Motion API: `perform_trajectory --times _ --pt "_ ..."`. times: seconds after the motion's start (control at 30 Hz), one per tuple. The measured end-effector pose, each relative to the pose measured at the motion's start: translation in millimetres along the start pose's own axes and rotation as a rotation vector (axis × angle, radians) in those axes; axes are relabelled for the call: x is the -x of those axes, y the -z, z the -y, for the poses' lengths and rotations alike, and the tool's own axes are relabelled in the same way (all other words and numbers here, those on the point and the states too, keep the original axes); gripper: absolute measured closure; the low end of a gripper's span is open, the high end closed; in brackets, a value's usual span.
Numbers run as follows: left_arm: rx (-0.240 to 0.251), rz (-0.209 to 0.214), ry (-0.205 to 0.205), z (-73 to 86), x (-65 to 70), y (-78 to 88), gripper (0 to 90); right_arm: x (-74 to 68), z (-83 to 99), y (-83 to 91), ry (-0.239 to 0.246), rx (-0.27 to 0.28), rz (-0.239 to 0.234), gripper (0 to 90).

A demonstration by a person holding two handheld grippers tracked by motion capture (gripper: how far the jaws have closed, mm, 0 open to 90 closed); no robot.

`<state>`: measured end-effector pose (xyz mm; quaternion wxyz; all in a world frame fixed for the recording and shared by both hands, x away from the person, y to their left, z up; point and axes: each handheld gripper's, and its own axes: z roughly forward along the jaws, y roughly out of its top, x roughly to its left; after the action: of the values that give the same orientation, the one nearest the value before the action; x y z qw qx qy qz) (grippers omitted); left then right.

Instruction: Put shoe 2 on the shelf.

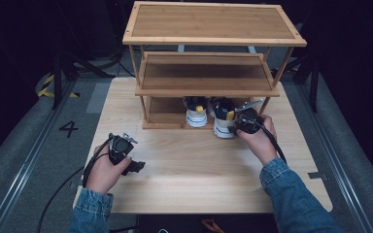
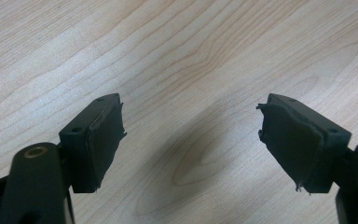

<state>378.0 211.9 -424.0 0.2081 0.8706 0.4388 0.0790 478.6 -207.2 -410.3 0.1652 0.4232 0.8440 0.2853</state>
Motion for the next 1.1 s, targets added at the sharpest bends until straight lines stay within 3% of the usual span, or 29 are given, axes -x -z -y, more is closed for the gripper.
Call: perform_trajectory --times 0.37,0.8,1.1 --pt "0.0 -0.002 0.0 3.7 -1.6 0.4 21.5 3.8 -6.6 -18.3 -0.011 0.061 0.036 62.8" --pt "-0.006 -0.009 0.026 12.9 -1.6 4.2 21.5 -3.0 -14.8 -29.2 -0.014 0.077 0.057 66.1" --pt "-0.001 -0.012 0.035 17.5 -2.6 7.4 21.5 -5.8 -18.1 -36.8 -0.007 0.097 0.101 66.2"
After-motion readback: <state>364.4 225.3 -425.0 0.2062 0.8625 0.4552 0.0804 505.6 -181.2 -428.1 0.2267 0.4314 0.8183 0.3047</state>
